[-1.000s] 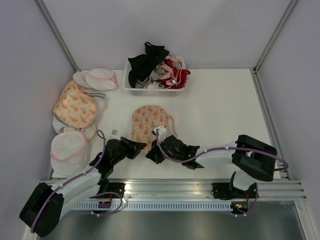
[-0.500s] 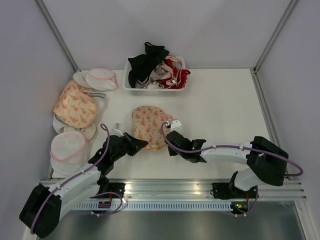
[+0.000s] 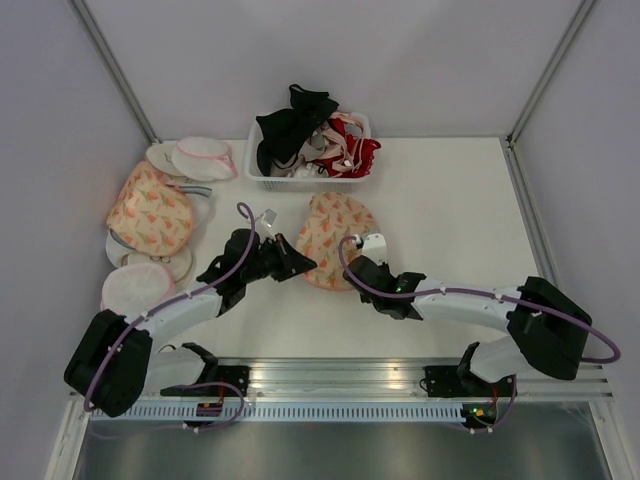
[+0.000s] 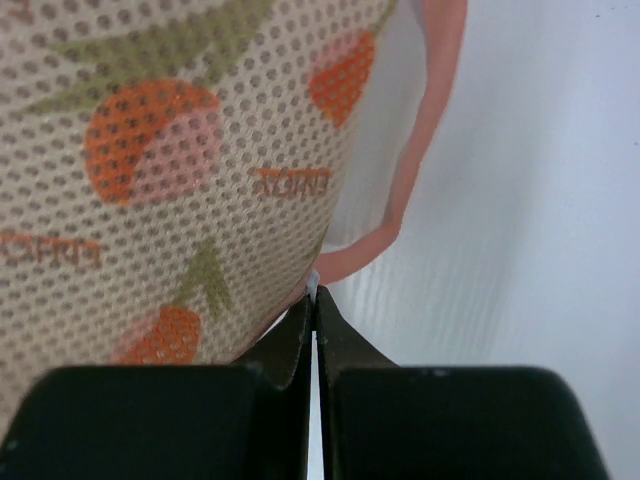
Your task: Unzip the laundry bag and remove the bra
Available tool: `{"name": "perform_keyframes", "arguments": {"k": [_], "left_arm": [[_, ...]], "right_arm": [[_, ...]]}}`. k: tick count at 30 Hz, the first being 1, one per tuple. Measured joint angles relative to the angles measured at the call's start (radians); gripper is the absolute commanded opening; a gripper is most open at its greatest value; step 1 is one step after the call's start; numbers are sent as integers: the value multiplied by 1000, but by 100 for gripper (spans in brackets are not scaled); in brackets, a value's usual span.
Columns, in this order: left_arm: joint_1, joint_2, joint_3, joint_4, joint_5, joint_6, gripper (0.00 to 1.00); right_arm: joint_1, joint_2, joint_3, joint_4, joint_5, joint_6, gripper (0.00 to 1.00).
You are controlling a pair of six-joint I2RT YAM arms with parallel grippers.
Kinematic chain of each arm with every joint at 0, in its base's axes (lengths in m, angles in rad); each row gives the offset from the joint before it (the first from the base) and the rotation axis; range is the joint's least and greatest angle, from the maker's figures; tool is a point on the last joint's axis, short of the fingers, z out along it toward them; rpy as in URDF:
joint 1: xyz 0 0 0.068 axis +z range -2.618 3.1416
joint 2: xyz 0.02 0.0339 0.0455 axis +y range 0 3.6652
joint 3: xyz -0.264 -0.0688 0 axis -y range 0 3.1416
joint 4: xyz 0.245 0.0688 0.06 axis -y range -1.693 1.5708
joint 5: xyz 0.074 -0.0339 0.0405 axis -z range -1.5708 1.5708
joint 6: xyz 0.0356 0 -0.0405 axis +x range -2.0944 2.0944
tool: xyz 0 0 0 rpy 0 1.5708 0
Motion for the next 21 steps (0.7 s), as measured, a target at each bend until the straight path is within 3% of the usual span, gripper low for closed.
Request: {"name": "perform_keyframes", "arguments": {"k": [5,6,7,8,9,17,21], "left_arm": [[37,152,115,18,74,38,2],[41,174,130,21,87,42,12],[45,195,140,30,103,45,65],[50,214,148,43,115,50,89],[54,233,159,56,122,50,99],[74,265,169,90,105,19,100],[73,136,71,20,11,-28,100]], "right_arm": [[-11,-148,-75,12,-24,-18,0],[-11,-177,-86,11,-29,-18,0],[-12,-201,-94,11,-34,-19,0],[-12,-220,-99,8,-39,-20,0],[-11,-234,-101,2,-46,-20,0],[-2,-258,-124,-10,-101,-17,1],[42,-210,-124,34,-170,-16,1]]}}
